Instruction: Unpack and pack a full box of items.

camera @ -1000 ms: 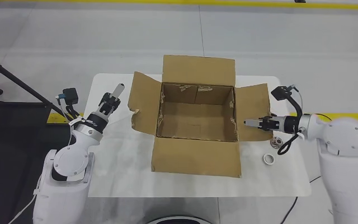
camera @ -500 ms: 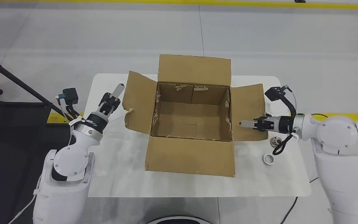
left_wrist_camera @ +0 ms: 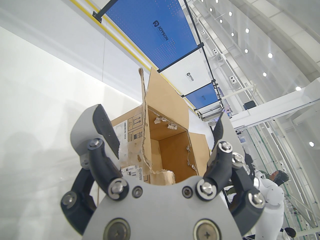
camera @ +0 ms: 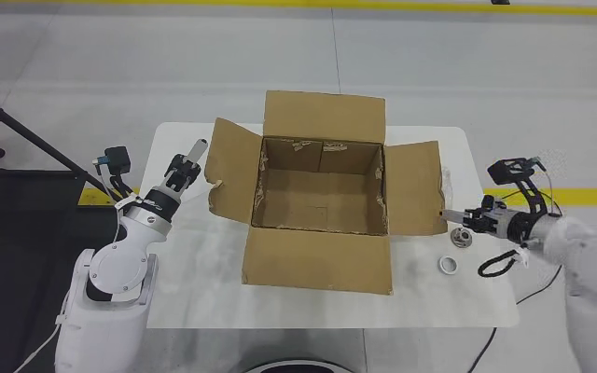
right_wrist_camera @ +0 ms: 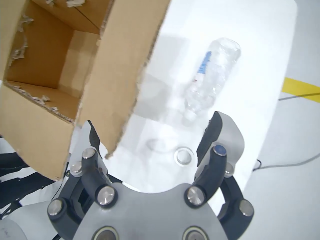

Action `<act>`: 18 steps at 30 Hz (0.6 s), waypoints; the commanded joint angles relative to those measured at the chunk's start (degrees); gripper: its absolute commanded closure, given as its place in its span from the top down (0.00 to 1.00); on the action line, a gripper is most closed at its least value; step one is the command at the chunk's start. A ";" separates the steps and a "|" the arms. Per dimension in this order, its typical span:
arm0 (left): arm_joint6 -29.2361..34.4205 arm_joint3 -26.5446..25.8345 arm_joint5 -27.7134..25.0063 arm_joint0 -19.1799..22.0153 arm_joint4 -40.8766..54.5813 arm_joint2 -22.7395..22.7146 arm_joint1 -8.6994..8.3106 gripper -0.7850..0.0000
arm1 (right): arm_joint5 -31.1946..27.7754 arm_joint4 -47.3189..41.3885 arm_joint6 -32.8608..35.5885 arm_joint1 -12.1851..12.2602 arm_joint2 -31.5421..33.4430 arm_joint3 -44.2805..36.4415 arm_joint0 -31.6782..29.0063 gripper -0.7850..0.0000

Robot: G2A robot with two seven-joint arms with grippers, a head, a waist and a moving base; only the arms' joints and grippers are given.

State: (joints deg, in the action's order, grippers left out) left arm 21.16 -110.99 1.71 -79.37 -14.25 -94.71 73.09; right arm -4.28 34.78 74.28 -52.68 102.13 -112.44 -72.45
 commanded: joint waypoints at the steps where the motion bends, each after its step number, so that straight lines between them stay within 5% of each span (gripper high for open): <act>1: 0.00 0.00 0.00 0.00 0.00 0.00 0.00 1.00 | 1.64 3.05 0.48 0.16 1.41 -1.32 -2.98 1.00; 11: 0.00 0.00 0.00 0.00 0.00 0.00 0.00 1.00 | 1.73 8.99 1.99 0.54 1.59 -0.09 -11.28 1.00; 18: 0.00 0.00 0.00 0.00 0.00 0.00 0.00 1.00 | 3.52 13.08 1.45 0.56 -3.48 5.13 -9.41 0.99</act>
State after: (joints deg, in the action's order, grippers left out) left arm 21.16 -110.99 1.71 -79.37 -14.25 -94.71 73.09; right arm -1.09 47.43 75.72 -52.10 99.35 -108.28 -82.39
